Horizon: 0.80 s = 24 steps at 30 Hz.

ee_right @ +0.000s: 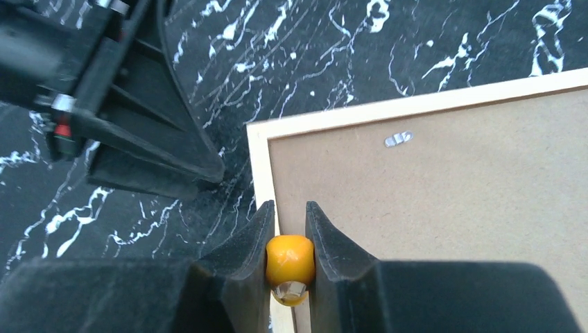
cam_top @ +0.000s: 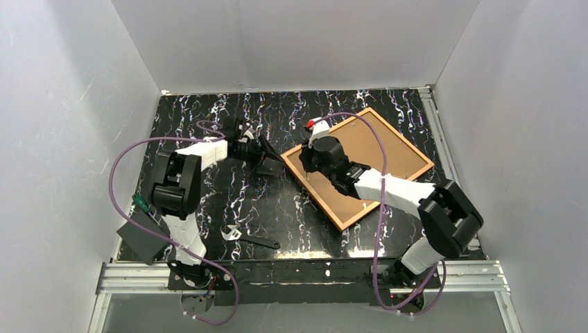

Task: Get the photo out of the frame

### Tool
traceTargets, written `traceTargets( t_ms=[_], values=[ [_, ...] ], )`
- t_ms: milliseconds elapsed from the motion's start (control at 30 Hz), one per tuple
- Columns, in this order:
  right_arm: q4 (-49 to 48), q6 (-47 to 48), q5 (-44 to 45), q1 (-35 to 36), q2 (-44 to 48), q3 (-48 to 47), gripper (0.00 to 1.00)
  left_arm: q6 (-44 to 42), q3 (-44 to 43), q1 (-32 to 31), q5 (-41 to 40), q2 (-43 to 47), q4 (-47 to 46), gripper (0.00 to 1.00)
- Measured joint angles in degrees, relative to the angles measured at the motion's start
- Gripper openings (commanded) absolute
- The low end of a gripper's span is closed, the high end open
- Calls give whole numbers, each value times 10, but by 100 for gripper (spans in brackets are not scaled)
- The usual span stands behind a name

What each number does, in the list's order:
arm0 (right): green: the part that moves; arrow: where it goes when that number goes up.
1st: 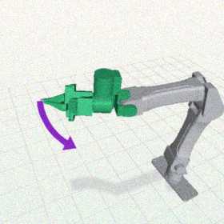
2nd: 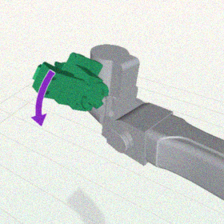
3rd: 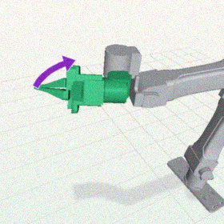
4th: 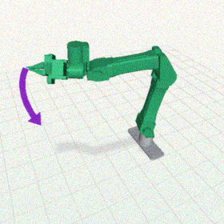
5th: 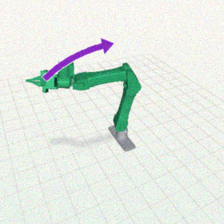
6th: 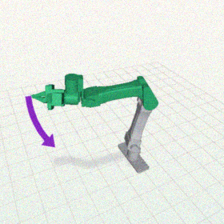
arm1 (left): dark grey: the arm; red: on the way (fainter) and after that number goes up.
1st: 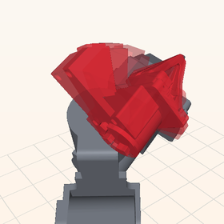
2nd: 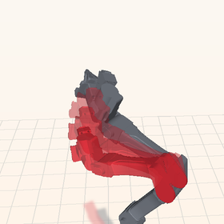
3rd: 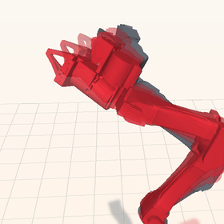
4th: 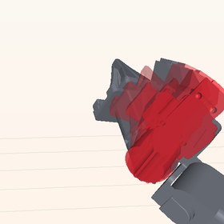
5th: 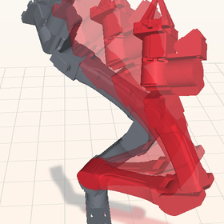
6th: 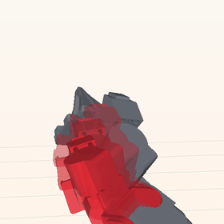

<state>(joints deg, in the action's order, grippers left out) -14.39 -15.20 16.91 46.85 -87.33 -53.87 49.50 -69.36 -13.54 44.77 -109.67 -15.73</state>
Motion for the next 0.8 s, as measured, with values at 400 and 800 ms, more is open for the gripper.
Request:
traceTargets(
  t_ms=[400,800],
  values=[
    [-3,8,-3,3,-24,-4,1,184,73,-51,-17,5,-162,64],
    [177,-121,-182,-87,120,-17,1,92,190,-87,-12,106,-277,72]
  ],
)
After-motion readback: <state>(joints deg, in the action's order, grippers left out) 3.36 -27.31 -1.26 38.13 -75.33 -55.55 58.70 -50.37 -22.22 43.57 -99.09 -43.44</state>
